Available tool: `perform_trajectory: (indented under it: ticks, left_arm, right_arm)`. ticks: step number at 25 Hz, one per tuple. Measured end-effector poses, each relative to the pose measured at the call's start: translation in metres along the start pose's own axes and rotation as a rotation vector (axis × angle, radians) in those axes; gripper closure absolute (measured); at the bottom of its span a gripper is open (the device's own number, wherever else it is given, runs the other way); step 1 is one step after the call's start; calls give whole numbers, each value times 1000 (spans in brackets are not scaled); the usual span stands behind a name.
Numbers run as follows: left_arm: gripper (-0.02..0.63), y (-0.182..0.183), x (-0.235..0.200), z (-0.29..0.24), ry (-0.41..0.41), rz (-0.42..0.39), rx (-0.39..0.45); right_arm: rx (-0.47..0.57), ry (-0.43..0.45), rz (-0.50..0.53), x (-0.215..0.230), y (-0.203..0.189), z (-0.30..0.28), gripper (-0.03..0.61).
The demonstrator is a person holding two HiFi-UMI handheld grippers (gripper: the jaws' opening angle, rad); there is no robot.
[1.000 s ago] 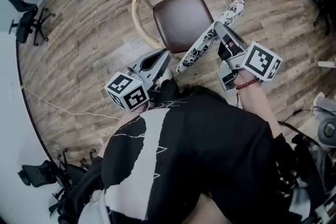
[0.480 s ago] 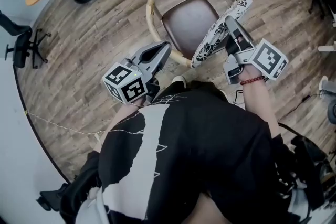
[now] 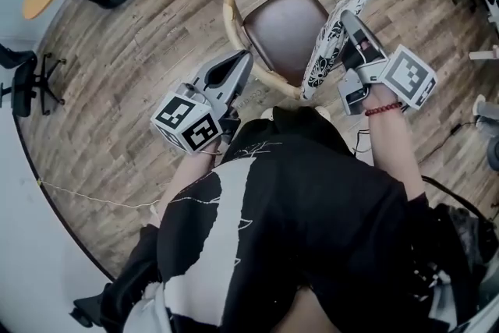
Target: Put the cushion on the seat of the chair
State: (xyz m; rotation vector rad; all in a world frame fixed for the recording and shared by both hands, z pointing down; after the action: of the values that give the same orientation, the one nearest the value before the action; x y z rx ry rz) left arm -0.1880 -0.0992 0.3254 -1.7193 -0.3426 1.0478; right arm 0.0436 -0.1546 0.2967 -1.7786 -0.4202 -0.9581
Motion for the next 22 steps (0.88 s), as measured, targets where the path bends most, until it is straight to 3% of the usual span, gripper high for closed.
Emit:
perform_trajectory:
  ticks: [4, 7, 12, 15, 22]
  left_arm:
    - [600, -10, -4, -4, -1, -80, -3]
    - [600, -17, -12, -11, 2, -28, 11]
    - [600, -25, -16, -19, 33, 30, 19]
    - [600, -24, -31, -29, 67, 58, 19]
    - [600, -16, -59, -54, 121, 69, 9]
  right_arm:
    - [15, -39, -25, 14, -2, 1, 558]
    - [3, -19, -14, 19, -2, -8, 558]
    - [-29, -18, -97, 36, -7, -17, 558]
    - [-73, 2, -68, 39, -5, -41, 558]
    - [-160, 15, -53, 51, 4, -98, 558]
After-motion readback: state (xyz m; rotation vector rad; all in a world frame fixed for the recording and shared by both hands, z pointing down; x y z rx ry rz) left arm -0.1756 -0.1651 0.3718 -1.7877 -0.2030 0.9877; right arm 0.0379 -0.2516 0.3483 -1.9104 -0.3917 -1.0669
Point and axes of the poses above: the fingertips, and each gripper's own axes: z backward along the fingers, x to its right, y out of its top, the point moved 3 cm from there along z, backward along the fingers, and after that the axes turned 6 degrees about x, right-handed, at the moved point
